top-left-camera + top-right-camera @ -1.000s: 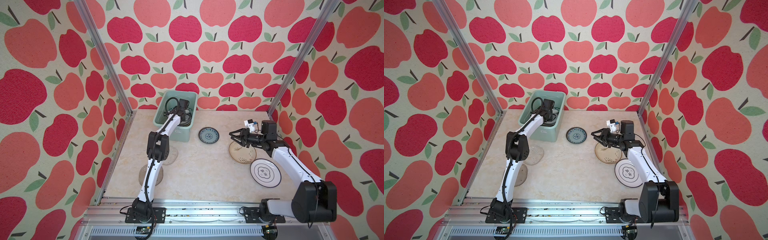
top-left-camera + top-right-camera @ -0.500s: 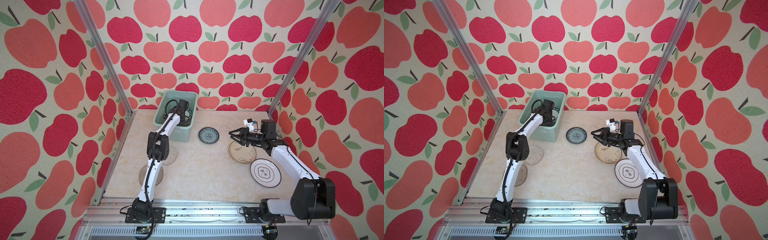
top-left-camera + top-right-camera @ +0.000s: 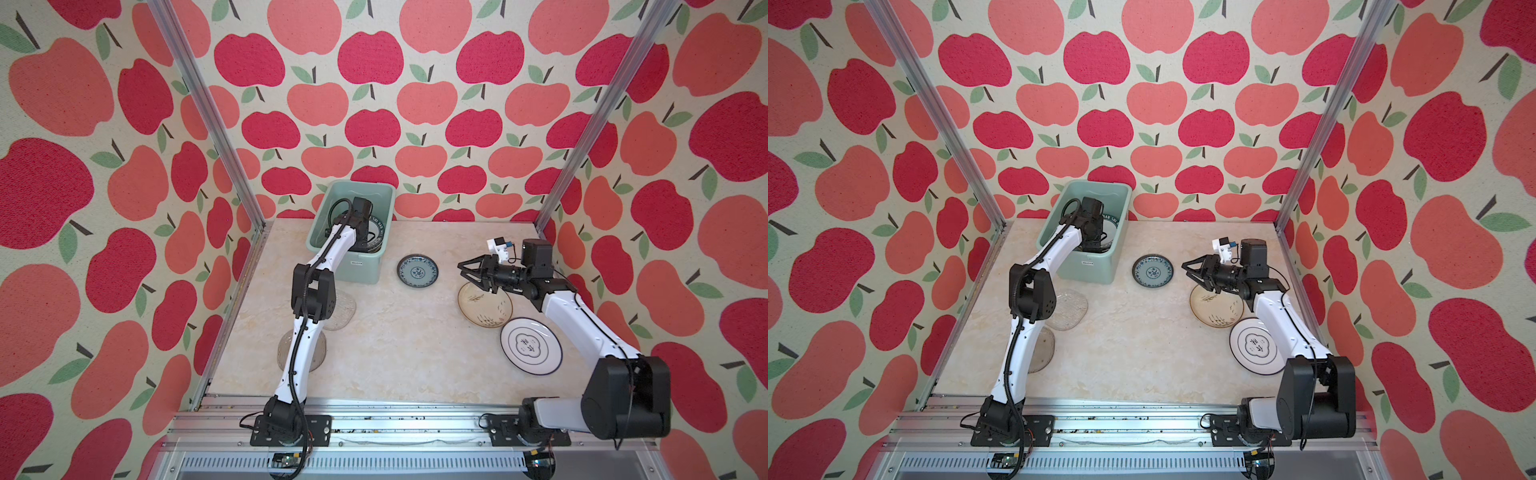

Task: Place the plates into the plastic bin on the countertop
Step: 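Open the left gripper above the bin while the right moves to the white plate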

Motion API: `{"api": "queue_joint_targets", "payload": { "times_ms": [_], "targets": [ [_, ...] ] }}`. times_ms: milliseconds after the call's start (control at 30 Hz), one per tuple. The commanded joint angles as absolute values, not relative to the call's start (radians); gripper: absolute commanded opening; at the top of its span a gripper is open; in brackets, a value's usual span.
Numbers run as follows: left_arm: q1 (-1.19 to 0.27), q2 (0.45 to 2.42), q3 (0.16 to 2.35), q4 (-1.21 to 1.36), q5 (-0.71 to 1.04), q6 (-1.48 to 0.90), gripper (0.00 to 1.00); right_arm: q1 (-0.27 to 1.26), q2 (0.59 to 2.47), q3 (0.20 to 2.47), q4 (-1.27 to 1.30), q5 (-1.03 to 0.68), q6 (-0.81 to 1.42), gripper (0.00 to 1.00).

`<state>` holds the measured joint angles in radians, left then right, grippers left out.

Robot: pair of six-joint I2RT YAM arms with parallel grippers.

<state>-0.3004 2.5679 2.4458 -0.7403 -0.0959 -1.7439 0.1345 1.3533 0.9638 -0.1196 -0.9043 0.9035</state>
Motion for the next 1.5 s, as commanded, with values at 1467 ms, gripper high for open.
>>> {"api": "queue_joint_targets", "payload": {
  "times_ms": [1467],
  "targets": [
    [-0.652,1.544,1.396,-0.517,0.391,-0.794,0.99,-0.266,1.272,1.099,-0.966,-0.085,0.429,0.71]
  ]
}}
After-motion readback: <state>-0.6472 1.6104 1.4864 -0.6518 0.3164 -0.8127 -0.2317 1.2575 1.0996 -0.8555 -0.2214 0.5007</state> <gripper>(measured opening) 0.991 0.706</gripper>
